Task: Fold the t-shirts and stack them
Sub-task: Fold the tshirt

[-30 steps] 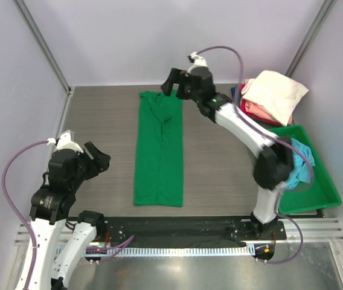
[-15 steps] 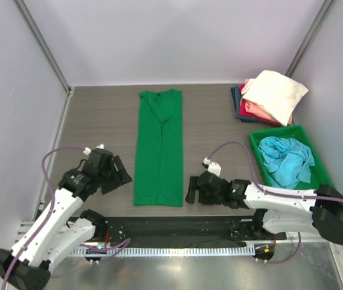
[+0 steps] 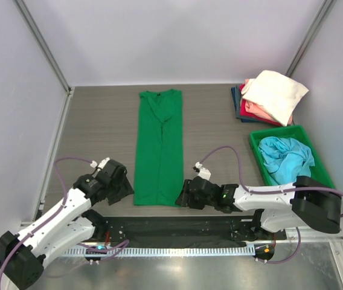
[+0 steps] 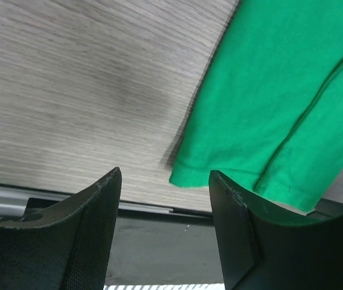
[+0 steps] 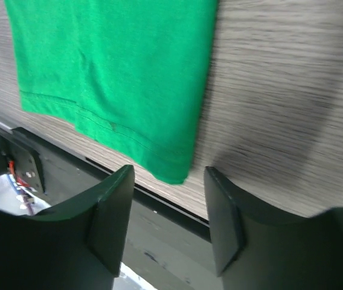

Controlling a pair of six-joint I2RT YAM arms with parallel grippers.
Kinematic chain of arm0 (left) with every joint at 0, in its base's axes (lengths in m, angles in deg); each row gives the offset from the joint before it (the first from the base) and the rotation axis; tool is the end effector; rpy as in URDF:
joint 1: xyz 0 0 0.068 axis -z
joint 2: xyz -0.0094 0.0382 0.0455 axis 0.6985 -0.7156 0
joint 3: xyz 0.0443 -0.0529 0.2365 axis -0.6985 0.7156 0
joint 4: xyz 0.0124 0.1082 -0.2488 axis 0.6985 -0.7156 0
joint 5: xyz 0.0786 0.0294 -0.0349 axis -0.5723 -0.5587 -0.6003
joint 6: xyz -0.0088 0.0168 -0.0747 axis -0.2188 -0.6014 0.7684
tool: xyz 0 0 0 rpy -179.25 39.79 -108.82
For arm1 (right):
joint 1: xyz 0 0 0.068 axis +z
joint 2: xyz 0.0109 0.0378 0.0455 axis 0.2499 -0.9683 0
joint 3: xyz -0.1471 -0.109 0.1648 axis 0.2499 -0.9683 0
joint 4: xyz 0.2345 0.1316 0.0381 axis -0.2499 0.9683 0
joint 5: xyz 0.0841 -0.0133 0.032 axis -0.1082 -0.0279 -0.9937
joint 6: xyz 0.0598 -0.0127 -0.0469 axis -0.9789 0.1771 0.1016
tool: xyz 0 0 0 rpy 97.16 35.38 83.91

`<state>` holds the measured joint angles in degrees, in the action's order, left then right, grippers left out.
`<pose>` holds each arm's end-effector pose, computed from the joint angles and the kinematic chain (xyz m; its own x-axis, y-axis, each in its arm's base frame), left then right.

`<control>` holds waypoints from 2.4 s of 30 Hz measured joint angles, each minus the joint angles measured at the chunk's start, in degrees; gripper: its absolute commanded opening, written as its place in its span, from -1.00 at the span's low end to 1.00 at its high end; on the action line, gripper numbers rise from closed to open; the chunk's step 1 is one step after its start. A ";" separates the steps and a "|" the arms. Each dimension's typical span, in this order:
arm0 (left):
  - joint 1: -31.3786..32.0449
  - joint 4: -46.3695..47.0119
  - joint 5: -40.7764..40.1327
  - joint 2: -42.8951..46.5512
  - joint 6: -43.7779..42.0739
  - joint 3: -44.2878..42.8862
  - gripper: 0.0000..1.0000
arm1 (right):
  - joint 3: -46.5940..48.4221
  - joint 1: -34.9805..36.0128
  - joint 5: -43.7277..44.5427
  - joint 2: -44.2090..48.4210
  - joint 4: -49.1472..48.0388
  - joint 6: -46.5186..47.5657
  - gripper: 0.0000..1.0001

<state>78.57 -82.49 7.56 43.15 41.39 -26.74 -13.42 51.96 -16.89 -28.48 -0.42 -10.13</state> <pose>0.1494 -0.0900 0.1496 -0.7961 -0.5198 -0.3098 -0.4357 0.8477 -0.3027 0.1126 0.2363 0.0909 -0.9192 0.1779 -0.3512 -0.0643 0.8123 0.5797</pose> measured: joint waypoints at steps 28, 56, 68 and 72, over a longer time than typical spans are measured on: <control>8.02 12.33 2.60 -4.55 6.16 8.44 -0.70 | -1.25 -0.04 -0.76 -3.34 -4.59 -0.31 -0.84; 4.79 -0.87 -6.82 -21.16 -7.80 -29.44 -1.00 | 26.16 -21.97 -1.36 -0.02 22.38 19.30 -0.97; -7.39 3.17 -3.65 -44.04 -18.40 -47.34 -0.99 | 48.04 -34.56 -8.87 -24.22 23.41 32.26 -0.98; -9.94 4.42 -2.69 -49.75 -20.15 -50.31 -0.99 | 54.25 -36.17 -11.06 -31.01 23.26 34.60 -0.98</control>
<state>68.63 -78.08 4.87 -6.59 21.24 -77.05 40.83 15.79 -27.95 -59.50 22.84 24.47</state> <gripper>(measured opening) 0.009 0.041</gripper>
